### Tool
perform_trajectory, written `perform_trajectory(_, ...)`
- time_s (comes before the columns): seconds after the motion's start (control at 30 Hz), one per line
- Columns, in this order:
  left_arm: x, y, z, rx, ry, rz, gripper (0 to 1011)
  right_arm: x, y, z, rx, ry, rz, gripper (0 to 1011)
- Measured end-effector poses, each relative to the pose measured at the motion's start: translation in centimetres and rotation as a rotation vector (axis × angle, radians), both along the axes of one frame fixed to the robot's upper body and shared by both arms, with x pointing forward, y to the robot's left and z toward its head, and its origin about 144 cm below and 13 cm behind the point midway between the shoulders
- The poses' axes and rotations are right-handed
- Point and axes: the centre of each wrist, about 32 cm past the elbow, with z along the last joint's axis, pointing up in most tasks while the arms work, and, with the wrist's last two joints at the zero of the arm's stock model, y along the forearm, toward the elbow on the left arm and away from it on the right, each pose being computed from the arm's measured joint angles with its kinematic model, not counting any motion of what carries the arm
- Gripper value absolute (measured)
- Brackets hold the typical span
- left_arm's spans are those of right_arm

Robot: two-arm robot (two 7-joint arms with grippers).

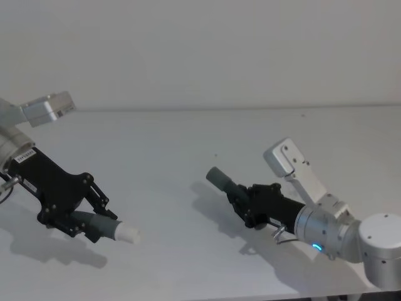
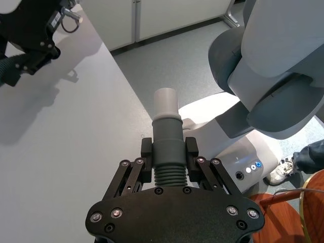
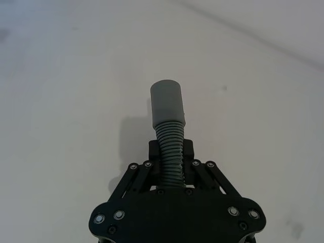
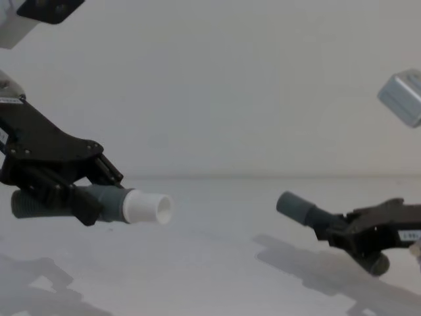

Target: Use both hands to pick up one end of the pipe from the table, align the ends, and insert them.

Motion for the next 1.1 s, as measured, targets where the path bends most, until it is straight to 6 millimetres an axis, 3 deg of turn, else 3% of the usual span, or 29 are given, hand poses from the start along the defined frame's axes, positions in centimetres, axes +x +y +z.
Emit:
perform_trajectory(0.53, 0.0, 0.0, 0.0, 0.0, 0.0, 0.0, 353, 1.2, -2.7, 1.6, -0.033, -0.183, 0.201, 223)
perform_trajectory(1.1, -0.5, -0.4, -0.4, -0.002, 0.015, 0.101, 353, 4.0, -7.7, 3.9, -0.08, -0.329, 0.491, 223)
